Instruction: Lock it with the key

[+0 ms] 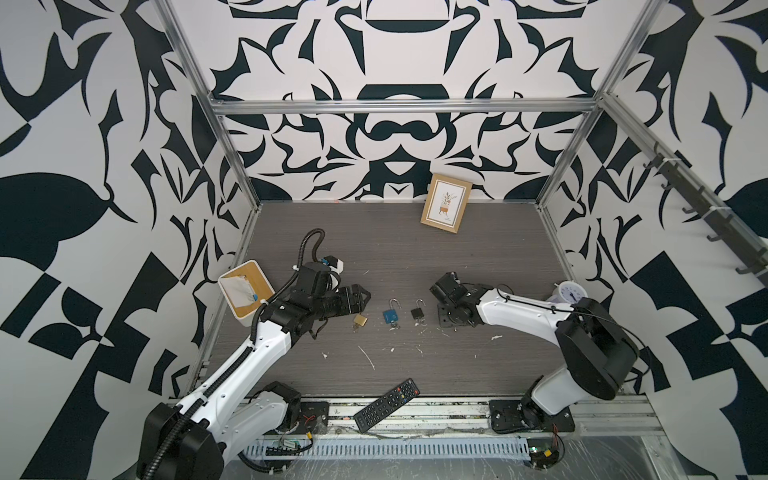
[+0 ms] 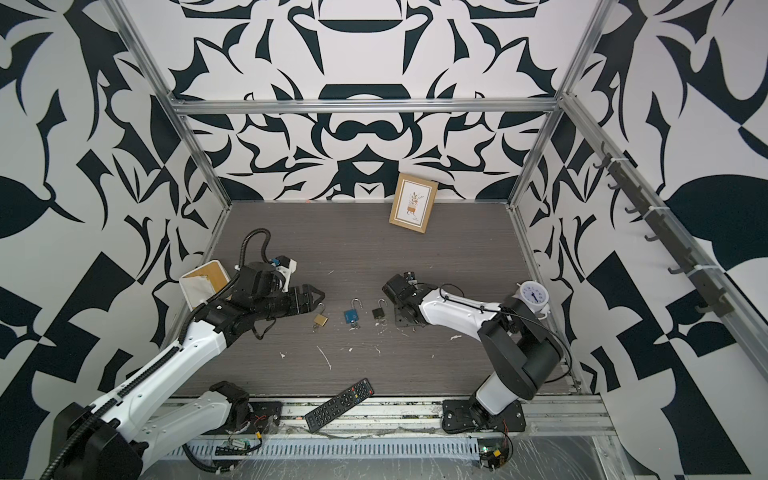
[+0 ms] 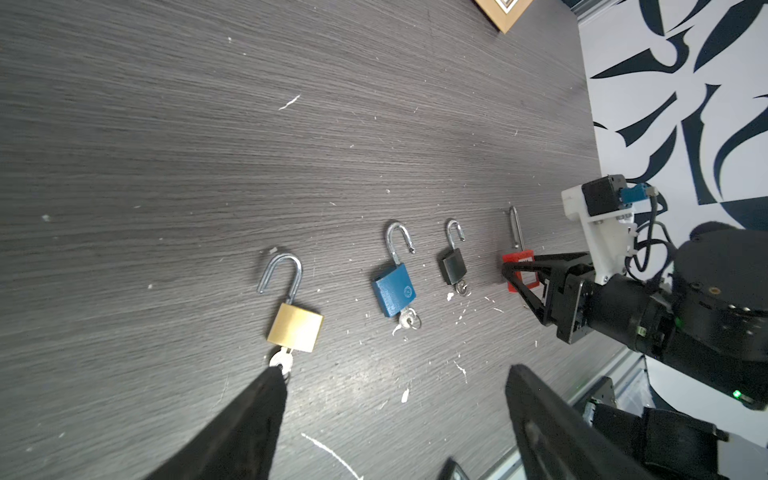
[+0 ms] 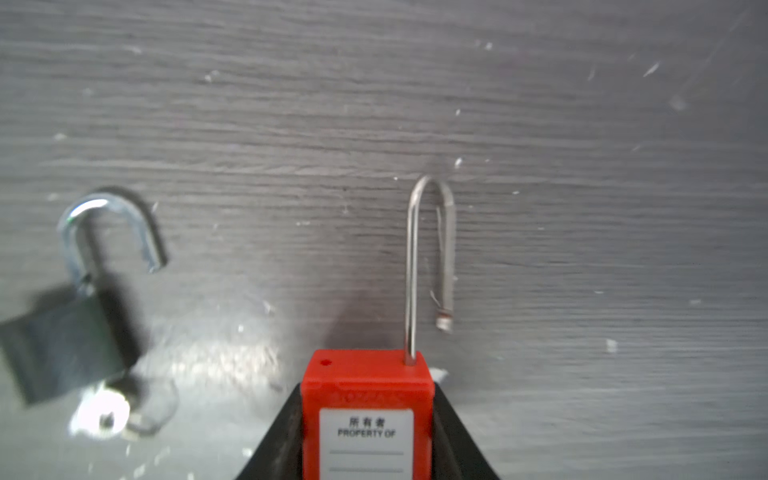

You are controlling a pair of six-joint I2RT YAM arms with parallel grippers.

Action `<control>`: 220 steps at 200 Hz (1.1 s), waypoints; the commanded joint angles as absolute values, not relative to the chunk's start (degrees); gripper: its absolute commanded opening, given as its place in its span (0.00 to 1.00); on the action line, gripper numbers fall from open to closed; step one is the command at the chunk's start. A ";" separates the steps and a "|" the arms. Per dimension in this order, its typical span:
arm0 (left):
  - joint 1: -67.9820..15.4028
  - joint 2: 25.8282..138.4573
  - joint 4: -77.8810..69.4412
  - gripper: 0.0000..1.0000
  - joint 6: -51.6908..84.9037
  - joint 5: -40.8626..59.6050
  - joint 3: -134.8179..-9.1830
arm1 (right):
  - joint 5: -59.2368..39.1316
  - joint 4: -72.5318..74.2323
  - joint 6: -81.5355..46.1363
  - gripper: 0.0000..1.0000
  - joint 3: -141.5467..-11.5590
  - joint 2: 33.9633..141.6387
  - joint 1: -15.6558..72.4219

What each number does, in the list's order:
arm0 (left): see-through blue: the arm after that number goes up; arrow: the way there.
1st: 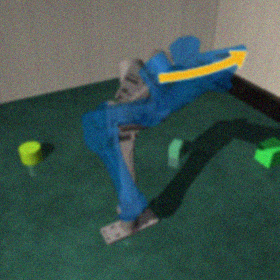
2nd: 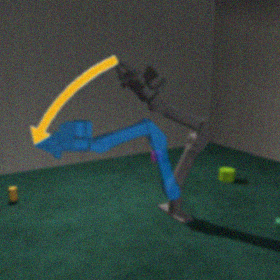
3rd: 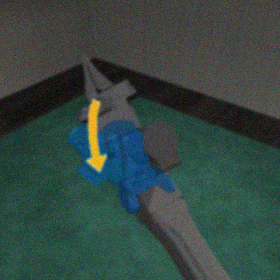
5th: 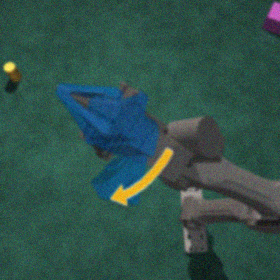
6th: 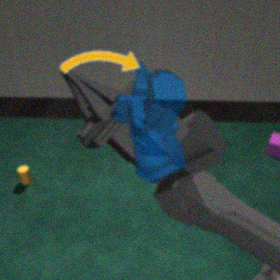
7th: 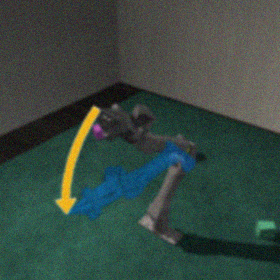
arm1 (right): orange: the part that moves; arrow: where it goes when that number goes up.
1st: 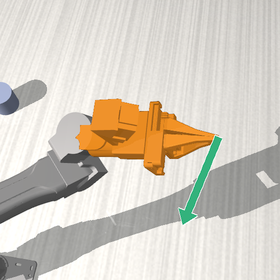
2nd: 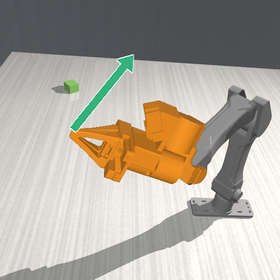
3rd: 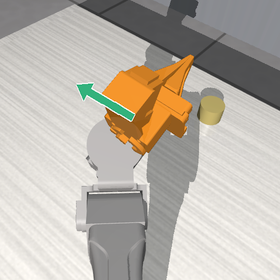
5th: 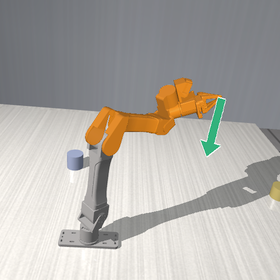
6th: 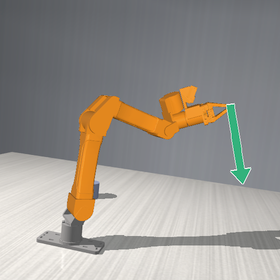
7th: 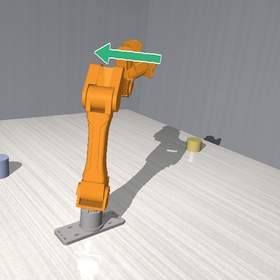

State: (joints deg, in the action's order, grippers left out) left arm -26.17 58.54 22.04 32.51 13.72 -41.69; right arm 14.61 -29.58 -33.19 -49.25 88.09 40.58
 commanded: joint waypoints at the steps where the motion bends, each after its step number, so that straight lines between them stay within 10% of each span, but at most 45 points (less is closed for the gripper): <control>1: -26.28 59.39 22.47 0.88 29.93 19.20 -44.78 | 11.80 -36.10 -20.02 0.00 -54.39 81.90 41.23; 130: -26.28 61.65 -0.29 0.95 27.71 44.54 -45.04 | -32.81 -50.38 -0.53 0.00 -68.78 68.29 42.72; 220: -33.60 65.79 -8.40 0.92 26.28 48.32 -42.33 | -36.09 -48.60 -0.80 0.00 -71.58 68.02 42.72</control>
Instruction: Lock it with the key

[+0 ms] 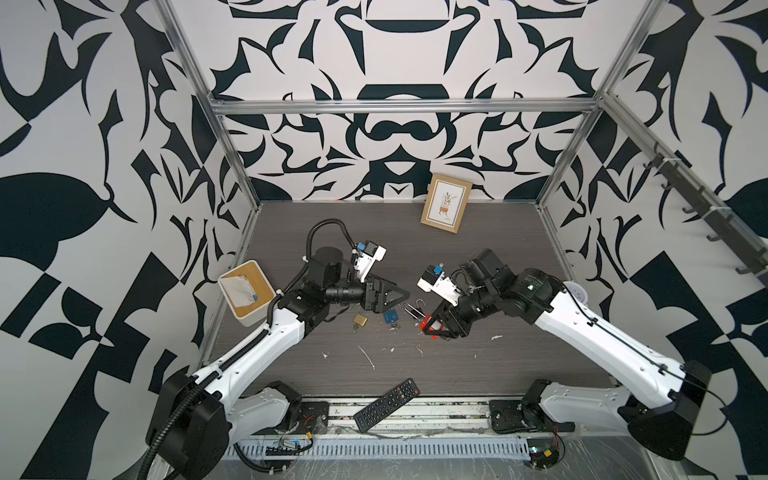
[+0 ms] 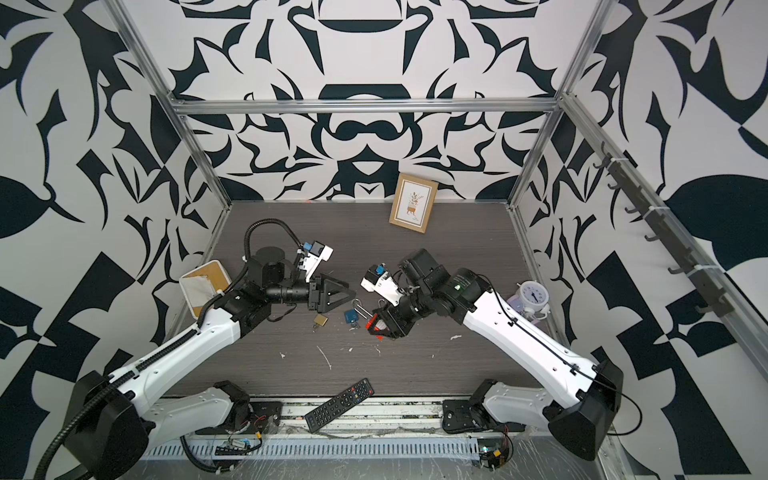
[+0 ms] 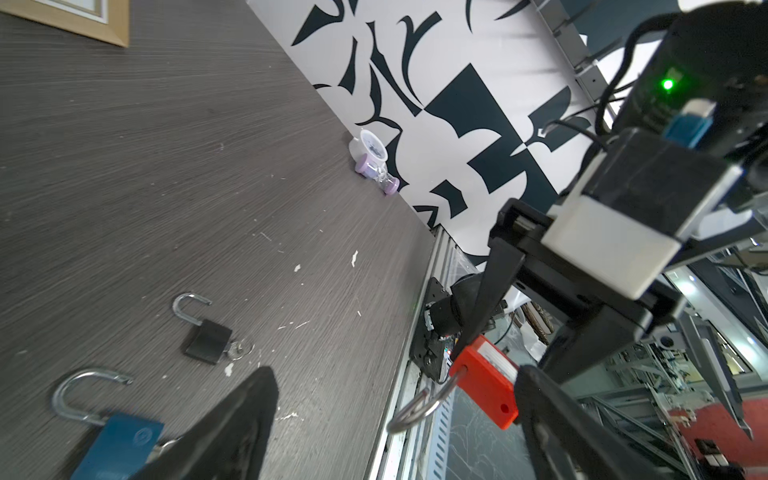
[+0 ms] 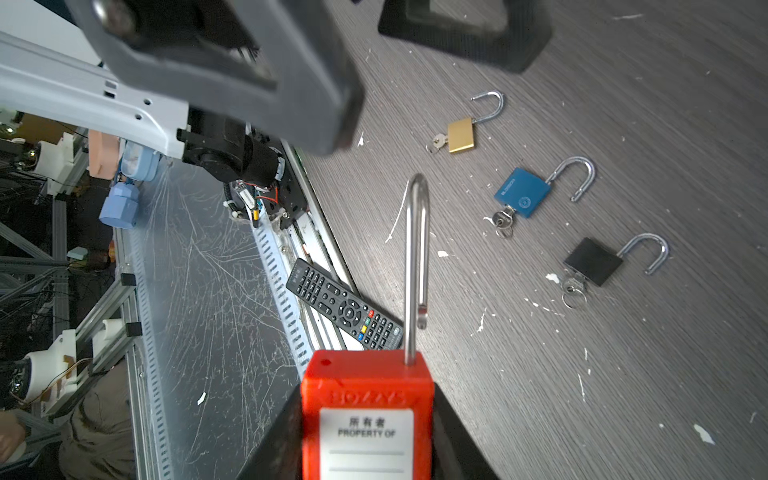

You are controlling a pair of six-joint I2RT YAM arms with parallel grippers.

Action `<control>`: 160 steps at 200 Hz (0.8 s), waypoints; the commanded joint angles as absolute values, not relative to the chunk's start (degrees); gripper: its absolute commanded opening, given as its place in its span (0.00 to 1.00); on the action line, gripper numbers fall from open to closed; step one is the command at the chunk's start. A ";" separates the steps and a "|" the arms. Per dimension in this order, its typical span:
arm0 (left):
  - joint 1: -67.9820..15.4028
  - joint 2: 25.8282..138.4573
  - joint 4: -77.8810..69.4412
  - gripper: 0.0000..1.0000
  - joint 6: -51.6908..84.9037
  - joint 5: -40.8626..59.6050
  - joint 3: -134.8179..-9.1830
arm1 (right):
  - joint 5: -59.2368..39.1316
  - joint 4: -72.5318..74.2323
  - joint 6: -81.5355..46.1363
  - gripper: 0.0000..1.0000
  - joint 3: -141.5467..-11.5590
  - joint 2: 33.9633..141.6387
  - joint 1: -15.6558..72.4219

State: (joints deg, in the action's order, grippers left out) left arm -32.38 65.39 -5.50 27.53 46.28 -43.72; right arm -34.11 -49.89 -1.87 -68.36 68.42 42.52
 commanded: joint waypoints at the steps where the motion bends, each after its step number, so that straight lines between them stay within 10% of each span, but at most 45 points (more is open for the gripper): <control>1: -33.63 65.76 -8.46 0.92 26.28 48.28 -42.30 | -36.02 -48.60 -0.84 0.00 -71.60 68.07 42.72; 160: -35.37 70.49 -27.23 0.78 36.91 54.80 -38.51 | -32.01 -46.04 -1.76 0.00 -71.01 69.52 42.64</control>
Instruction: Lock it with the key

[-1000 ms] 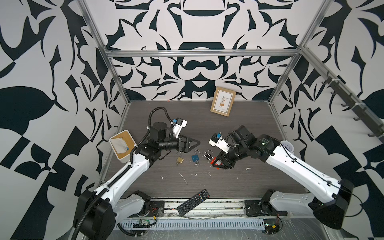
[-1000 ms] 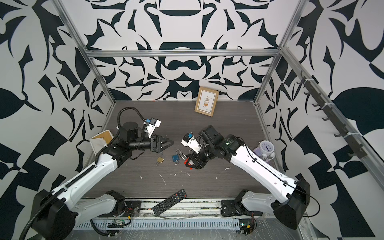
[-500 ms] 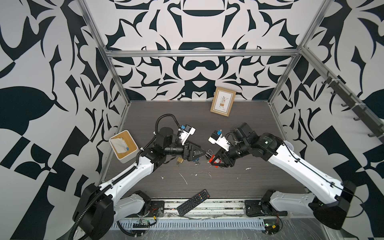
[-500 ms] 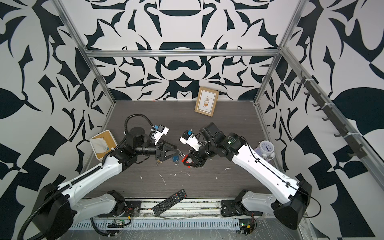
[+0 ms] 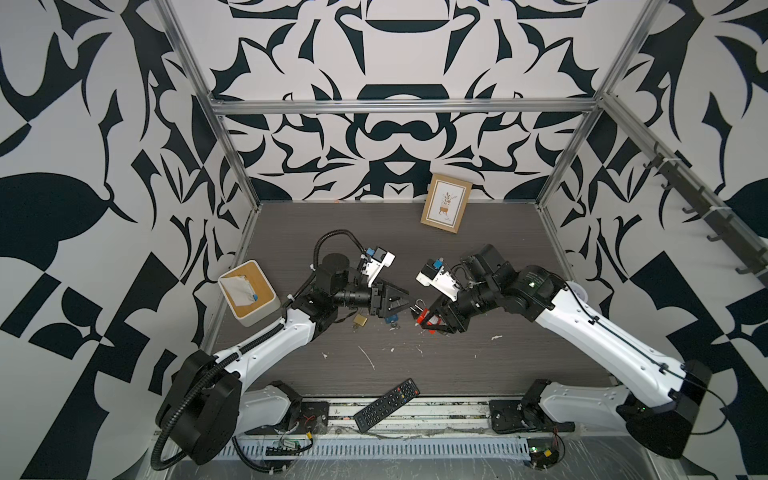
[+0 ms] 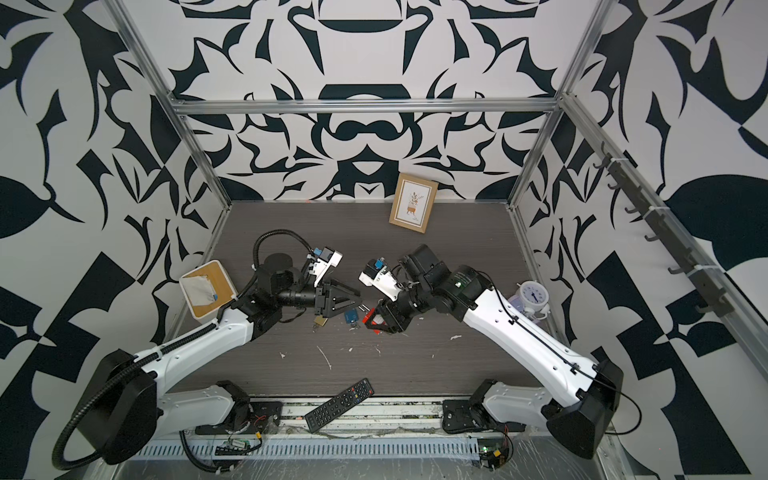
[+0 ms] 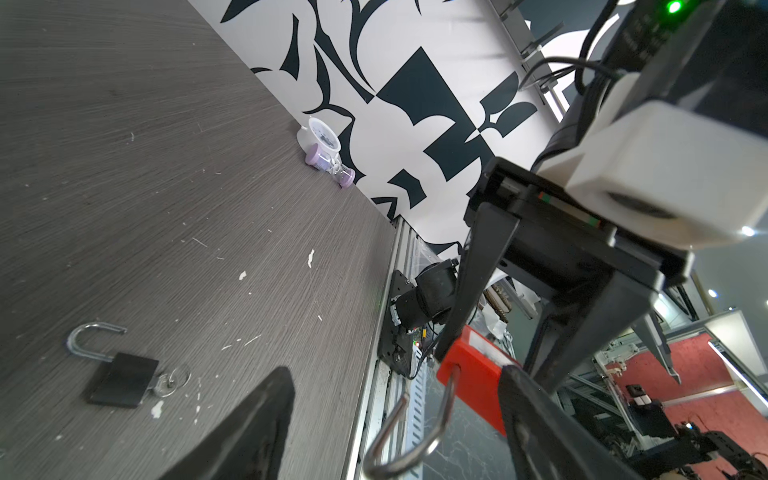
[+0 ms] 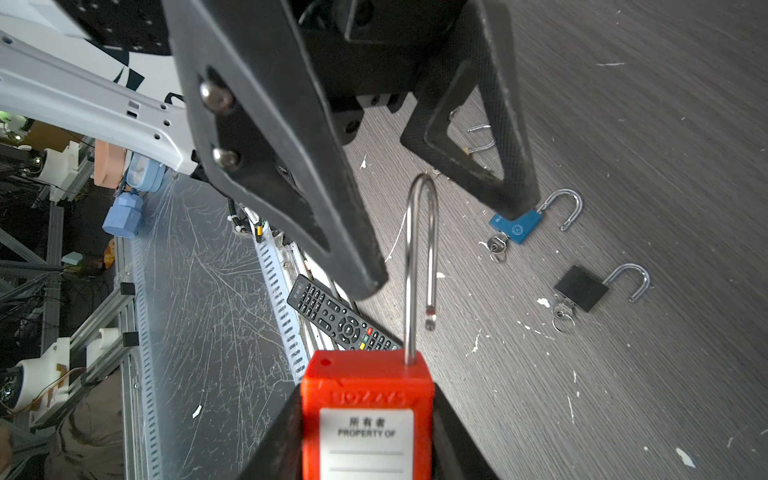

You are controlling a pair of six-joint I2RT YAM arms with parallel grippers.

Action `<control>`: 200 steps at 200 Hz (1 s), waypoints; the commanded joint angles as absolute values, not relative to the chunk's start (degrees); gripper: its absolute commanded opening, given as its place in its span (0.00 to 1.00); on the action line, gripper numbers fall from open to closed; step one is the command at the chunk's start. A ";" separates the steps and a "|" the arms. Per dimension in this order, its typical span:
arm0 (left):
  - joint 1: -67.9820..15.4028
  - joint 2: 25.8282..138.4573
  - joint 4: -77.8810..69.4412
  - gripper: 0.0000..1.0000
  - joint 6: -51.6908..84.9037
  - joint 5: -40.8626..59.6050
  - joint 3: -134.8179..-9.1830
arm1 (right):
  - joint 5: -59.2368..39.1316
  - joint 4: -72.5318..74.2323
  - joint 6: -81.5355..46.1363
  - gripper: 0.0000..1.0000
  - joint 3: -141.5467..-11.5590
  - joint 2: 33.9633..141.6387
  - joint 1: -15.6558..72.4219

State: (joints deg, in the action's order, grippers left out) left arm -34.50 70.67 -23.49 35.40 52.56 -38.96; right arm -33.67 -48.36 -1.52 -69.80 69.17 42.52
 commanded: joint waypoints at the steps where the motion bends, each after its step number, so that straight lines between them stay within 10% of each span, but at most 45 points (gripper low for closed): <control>1: -35.35 70.49 -27.19 0.78 36.91 54.82 -38.55 | -31.87 -46.05 -1.80 0.00 -71.01 69.56 42.64; 200: -37.18 75.22 -24.95 0.61 36.81 49.98 -39.91 | -22.36 -45.09 -1.95 0.00 -68.87 68.55 42.64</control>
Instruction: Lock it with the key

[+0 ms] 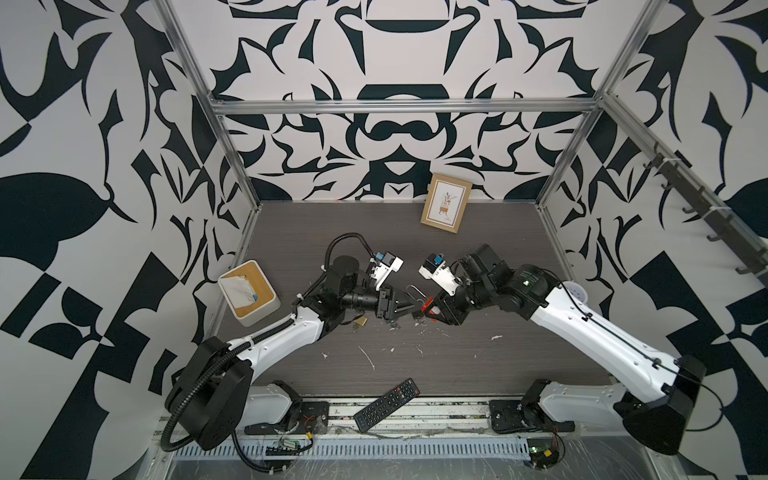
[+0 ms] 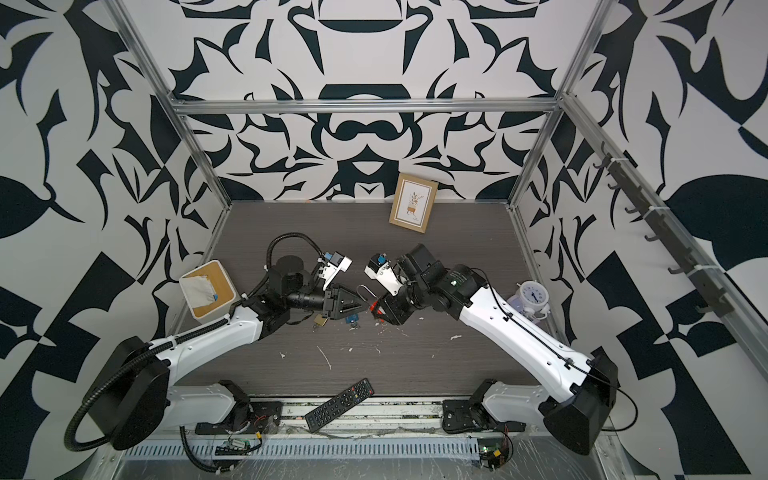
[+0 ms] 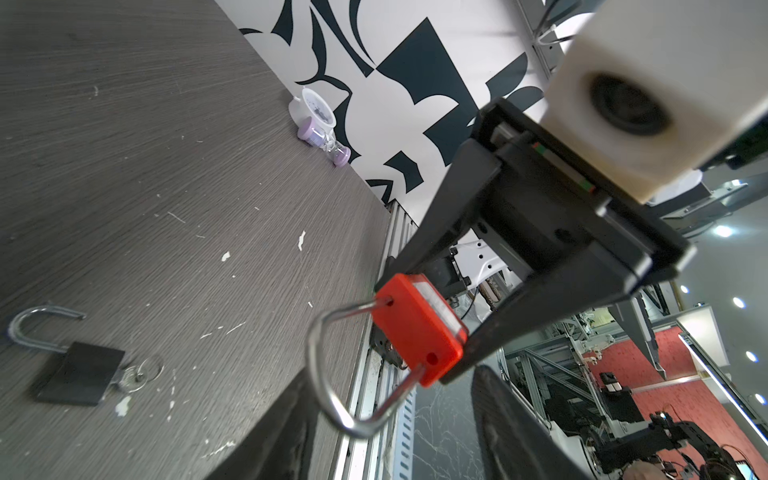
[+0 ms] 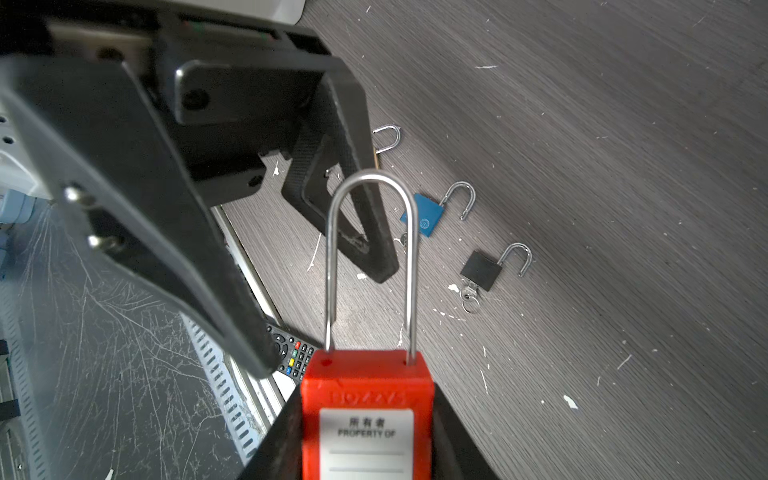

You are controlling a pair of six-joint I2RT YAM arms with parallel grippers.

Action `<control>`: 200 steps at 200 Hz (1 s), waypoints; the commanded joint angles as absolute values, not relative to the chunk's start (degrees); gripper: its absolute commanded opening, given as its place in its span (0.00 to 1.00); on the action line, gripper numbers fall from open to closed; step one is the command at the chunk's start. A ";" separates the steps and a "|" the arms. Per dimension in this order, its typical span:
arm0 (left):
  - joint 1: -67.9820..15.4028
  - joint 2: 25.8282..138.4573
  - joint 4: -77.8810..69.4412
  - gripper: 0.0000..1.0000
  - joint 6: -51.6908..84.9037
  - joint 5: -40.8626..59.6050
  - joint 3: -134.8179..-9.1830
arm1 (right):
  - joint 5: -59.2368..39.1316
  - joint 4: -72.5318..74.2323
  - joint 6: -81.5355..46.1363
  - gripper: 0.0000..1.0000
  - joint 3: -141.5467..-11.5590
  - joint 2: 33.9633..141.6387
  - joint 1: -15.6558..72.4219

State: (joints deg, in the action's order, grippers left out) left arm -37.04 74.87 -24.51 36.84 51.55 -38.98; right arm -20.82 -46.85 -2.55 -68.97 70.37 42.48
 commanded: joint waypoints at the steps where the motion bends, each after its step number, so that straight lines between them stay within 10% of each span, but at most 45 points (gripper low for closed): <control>1: -37.18 75.18 -24.96 0.61 36.82 49.95 -39.95 | -22.48 -45.09 -1.94 0.00 -68.85 68.55 42.63; 200: -37.18 76.91 -22.42 0.25 39.51 49.41 -43.68 | -13.64 -43.53 -0.73 0.00 -66.82 68.20 44.56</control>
